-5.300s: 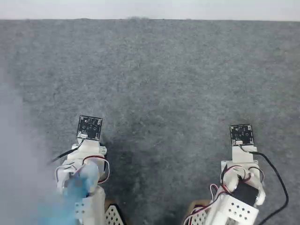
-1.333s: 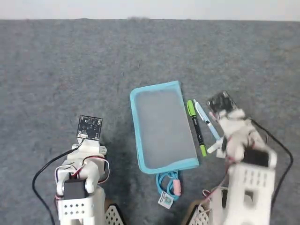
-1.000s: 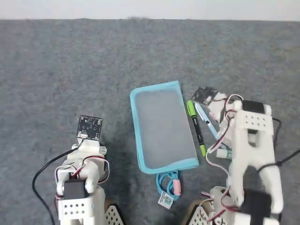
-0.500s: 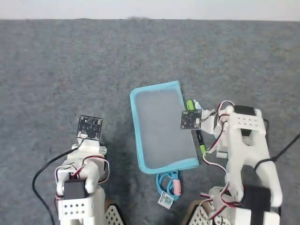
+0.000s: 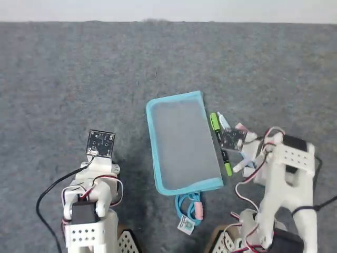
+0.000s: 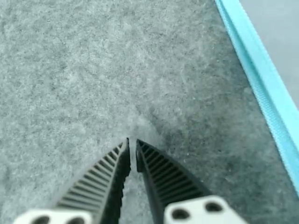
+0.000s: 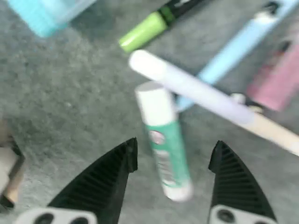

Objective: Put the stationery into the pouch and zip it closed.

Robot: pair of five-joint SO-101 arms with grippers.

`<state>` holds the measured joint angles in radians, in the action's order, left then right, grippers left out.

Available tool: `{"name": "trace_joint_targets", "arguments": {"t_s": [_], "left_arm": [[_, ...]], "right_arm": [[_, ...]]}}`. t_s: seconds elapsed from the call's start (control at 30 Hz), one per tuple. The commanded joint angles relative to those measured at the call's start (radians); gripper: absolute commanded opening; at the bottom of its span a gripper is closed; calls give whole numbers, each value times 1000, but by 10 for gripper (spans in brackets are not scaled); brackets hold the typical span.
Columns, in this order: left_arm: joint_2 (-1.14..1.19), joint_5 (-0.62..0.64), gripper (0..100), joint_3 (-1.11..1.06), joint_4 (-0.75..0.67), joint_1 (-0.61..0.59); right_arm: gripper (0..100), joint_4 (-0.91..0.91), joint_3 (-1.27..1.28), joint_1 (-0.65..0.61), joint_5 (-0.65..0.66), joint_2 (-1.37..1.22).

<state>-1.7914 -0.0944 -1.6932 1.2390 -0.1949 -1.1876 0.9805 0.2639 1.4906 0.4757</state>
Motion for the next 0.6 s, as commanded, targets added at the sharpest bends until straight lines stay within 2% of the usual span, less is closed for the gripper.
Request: {"name": "trace_joint_targets", "arguments": {"t_s": [0.0,0.13,0.33,0.43,0.57], "left_arm": [[5,-12,19,5,5,-6],[5,-12,19,5,5,-6],[5,-12,19,5,5,-6],[5,-12,19,5,5,-6],[5,-12,19,5,5,-6]], "right_arm": [[252,93,64,13,-28,22],[244,186,69,19,-97,-64],[135,262,34,31,-175,-199],[104,254,-34,77,-239,-239],[32,255,-121,203,-315,-278]]}}
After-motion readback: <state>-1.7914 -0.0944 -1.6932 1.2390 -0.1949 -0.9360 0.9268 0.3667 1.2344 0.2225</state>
